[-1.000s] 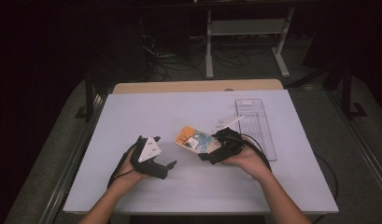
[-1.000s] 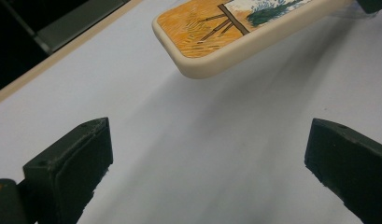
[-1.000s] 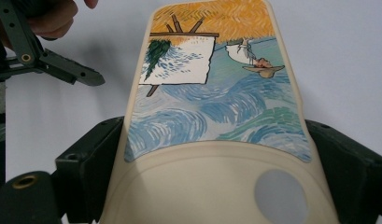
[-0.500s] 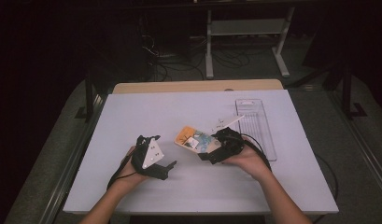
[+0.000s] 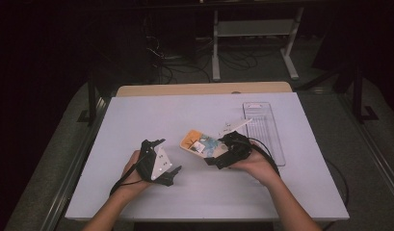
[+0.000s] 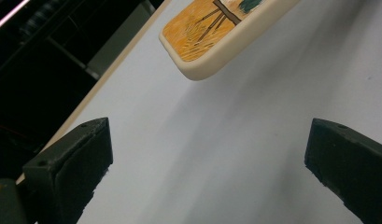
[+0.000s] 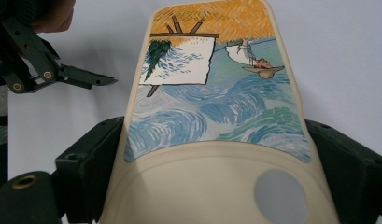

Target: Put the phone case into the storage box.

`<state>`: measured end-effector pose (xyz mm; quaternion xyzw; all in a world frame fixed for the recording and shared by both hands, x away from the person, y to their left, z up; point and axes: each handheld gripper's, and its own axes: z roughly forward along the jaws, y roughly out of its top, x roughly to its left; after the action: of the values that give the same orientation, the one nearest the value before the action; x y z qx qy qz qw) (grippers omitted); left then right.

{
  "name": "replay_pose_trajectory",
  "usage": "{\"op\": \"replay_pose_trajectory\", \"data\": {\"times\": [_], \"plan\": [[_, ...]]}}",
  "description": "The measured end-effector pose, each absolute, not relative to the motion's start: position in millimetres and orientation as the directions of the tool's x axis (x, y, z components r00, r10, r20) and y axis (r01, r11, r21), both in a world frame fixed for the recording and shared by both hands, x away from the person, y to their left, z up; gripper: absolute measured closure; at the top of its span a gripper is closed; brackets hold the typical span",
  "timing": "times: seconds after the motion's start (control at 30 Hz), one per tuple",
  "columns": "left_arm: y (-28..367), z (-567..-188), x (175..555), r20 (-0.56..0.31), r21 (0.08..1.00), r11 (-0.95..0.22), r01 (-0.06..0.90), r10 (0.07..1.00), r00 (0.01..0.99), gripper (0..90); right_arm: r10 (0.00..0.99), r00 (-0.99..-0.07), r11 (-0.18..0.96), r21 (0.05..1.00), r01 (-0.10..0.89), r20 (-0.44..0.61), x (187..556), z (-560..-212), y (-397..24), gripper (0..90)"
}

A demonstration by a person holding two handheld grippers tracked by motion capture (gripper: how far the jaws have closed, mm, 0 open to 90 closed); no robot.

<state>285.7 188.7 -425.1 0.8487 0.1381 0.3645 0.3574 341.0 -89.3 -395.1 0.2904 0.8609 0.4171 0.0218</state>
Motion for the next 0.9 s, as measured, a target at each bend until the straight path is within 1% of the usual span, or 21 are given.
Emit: {"op": "replay_pose_trajectory", "data": {"times": [0.03,0.23,0.5,0.6,0.7,0.83,0.9], "plan": [[189.1,-424.4,285.4,0.536,0.691,-0.722,-0.031,0.484,0.692,0.7,0.519,-0.83,0.483,0.73,0.484,0.207,340.9,-395.0,-89.3,10.3],[186.6,-426.9,284.1,0.581,0.666,-0.743,-0.061,0.466,0.668,0.7,0.511,-0.839,0.489,0.738,0.464,0.189,341.8,-395.8,-88.8,10.3],[186.4,-425.2,281.3,0.645,0.612,-0.785,-0.099,0.423,0.637,0.7,0.513,-0.835,0.487,0.734,0.474,0.199,341.3,-395.5,-88.8,10.3],[186.2,-424.8,281.0,0.67,0.6,-0.791,-0.12,0.415,0.615,0.7,0.514,-0.833,0.486,0.731,0.479,0.204,341.1,-395.5,-88.7,10.3],[184.7,-426.8,280.0,0.675,0.606,-0.784,-0.135,0.418,0.608,0.7,0.512,-0.838,0.494,0.734,0.465,0.187,341.8,-396.2,-88.8,10.3],[183.2,-425.2,278.2,0.724,0.558,-0.813,-0.166,0.379,0.577,0.7,0.517,-0.83,0.484,0.729,0.484,0.209,340.6,-395.2,-88.1,10.3],[181.9,-425.7,277.1,0.741,0.544,-0.819,-0.181,0.368,0.562,0.7,0.511,-0.838,0.489,0.737,0.468,0.193,341.9,-396.3,-88.6,10.3]]}}
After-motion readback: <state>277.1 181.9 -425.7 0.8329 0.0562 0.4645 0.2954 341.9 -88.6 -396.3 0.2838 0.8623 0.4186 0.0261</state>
